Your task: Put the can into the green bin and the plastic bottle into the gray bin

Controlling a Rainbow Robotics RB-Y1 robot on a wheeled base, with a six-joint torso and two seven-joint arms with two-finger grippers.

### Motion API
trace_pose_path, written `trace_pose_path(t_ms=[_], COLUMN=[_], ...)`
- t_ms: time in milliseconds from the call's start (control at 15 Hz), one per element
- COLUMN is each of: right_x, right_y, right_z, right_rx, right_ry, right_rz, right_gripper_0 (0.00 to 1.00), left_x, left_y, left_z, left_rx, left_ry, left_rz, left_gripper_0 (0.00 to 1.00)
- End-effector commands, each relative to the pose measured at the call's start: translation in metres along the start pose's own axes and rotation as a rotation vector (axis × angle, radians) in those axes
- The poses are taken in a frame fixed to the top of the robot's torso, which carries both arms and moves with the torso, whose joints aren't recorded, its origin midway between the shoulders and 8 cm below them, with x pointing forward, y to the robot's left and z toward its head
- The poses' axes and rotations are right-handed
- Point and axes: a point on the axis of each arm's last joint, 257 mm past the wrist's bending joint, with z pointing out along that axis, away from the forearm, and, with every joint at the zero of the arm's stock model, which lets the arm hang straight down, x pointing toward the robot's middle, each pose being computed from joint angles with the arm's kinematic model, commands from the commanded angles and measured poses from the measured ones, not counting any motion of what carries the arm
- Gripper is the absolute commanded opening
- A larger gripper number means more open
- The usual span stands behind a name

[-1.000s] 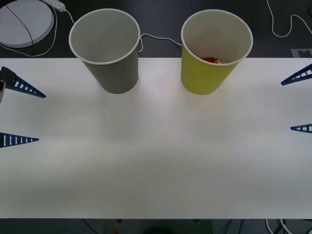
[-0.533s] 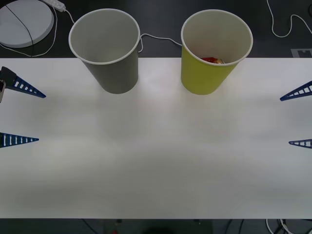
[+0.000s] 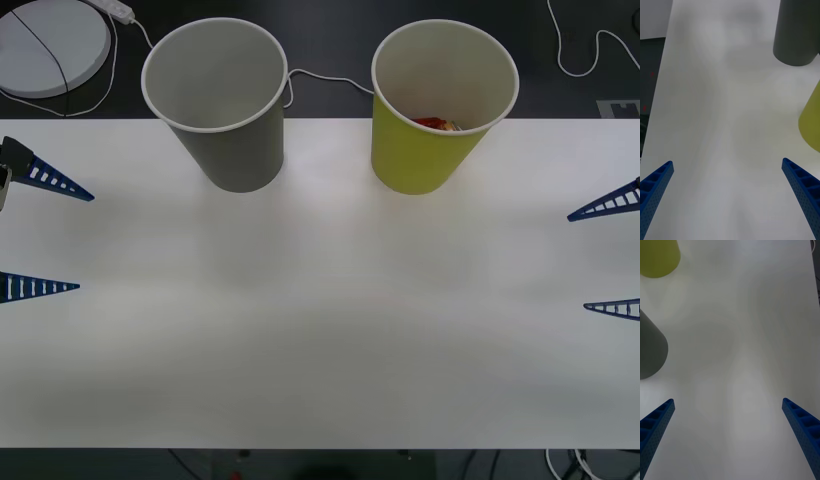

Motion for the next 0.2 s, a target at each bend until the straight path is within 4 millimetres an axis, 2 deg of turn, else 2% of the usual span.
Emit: trace_pose_path(t_ms=[67, 200], right_x=[0.0006, 0.0006], right_y=[-0.0004, -0.0004], right_z=[-0.0004, -0.0004], right_rx=[0.002, 0.002], right_ry=[0.001, 0.001], right_rz=[-0.001, -0.001], right_gripper_0=[1.00, 1.00], left_x=[0.0000, 0.0000], left_y=[0.0000, 0.0000], left_z=[0.0000, 0.0000], left_rx=[0.000, 0.000], left_ry=[0.000, 0.000], left_rz=[0.000, 0.000], left_gripper_0=[1.00, 1.00])
